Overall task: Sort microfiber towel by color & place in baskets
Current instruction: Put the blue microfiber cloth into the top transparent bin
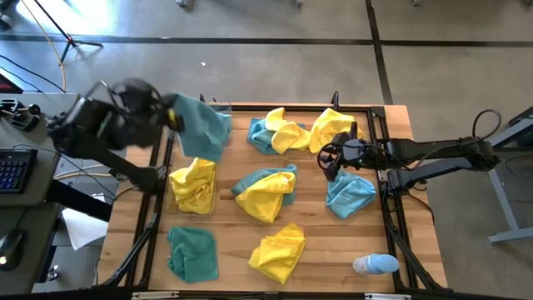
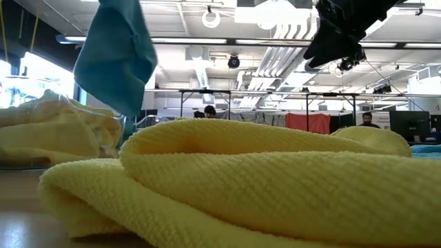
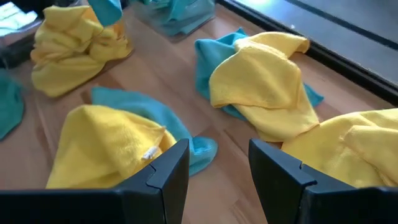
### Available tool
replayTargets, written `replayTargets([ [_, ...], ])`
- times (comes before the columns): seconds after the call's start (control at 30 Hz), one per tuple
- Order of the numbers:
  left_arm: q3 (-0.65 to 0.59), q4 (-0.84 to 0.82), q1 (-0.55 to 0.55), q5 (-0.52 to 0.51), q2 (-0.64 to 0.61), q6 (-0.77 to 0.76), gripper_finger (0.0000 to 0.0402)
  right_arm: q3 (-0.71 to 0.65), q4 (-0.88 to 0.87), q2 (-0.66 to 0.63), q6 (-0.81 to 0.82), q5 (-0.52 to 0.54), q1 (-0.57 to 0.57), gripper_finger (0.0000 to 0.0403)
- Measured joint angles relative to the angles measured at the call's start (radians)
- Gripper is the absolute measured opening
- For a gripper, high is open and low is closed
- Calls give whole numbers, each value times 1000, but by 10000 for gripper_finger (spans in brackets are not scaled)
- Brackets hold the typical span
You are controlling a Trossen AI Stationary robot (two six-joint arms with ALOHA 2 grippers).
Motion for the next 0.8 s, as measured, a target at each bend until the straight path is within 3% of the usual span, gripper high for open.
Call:
replayTargets([
  [0.33, 0, 264, 368, 127, -79, 505, 0, 0, 17, 0, 52, 119, 0, 161],
  [0.57, 0, 397, 624, 424, 13, 765, 0, 0, 21, 0, 88, 151, 0, 161],
  [0.8, 0, 411, 797, 612, 110, 848, 0, 0, 23, 0, 133, 150, 0, 161],
])
